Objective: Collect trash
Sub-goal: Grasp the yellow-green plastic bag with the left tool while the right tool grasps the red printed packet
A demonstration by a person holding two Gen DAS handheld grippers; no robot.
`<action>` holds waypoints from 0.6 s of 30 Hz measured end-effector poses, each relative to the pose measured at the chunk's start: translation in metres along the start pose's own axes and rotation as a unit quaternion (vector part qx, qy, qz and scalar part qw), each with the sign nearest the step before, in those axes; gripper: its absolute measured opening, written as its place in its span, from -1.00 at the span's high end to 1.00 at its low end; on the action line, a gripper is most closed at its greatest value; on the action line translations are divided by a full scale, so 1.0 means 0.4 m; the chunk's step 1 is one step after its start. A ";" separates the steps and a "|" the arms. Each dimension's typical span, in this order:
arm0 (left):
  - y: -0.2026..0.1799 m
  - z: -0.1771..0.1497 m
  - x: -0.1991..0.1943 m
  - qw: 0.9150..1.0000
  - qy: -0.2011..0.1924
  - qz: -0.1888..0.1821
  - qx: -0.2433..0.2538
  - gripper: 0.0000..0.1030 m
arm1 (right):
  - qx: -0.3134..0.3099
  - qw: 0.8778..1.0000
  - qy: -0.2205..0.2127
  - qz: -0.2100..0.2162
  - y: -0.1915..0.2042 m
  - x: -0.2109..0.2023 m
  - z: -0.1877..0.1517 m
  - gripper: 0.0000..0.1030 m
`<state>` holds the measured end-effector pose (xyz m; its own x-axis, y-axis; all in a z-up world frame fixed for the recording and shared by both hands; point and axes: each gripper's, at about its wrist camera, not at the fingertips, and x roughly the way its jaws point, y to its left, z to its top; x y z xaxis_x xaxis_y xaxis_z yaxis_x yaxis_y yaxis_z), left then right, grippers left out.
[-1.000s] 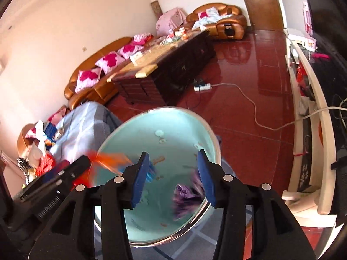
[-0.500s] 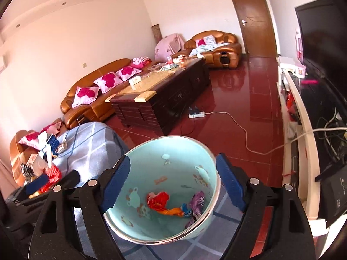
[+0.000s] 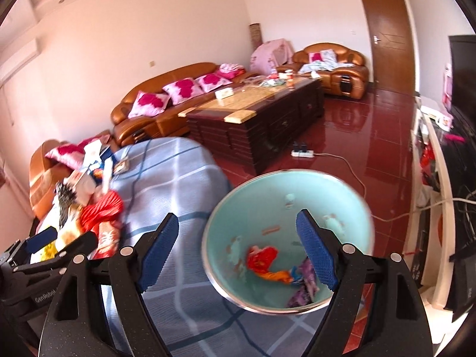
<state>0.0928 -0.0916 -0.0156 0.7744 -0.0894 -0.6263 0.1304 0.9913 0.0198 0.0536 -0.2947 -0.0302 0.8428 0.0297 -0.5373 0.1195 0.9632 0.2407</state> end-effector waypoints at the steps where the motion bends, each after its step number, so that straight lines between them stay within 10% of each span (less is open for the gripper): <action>1: 0.016 -0.003 -0.003 1.000 -0.001 0.003 -0.004 -0.88 | -0.004 1.000 0.003 0.004 0.013 0.003 -0.003 -0.56; 18: 0.331 -0.065 -0.013 0.992 0.013 0.082 -0.096 -0.88 | -0.047 0.996 0.035 0.061 0.237 0.060 -0.043 -0.55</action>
<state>0.0899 0.0426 -0.0300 0.7591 0.0753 -0.6466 -0.1185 0.9927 -0.0235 0.0763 -0.1979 -0.0343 0.8092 0.1644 -0.5641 -0.0350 0.9719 0.2329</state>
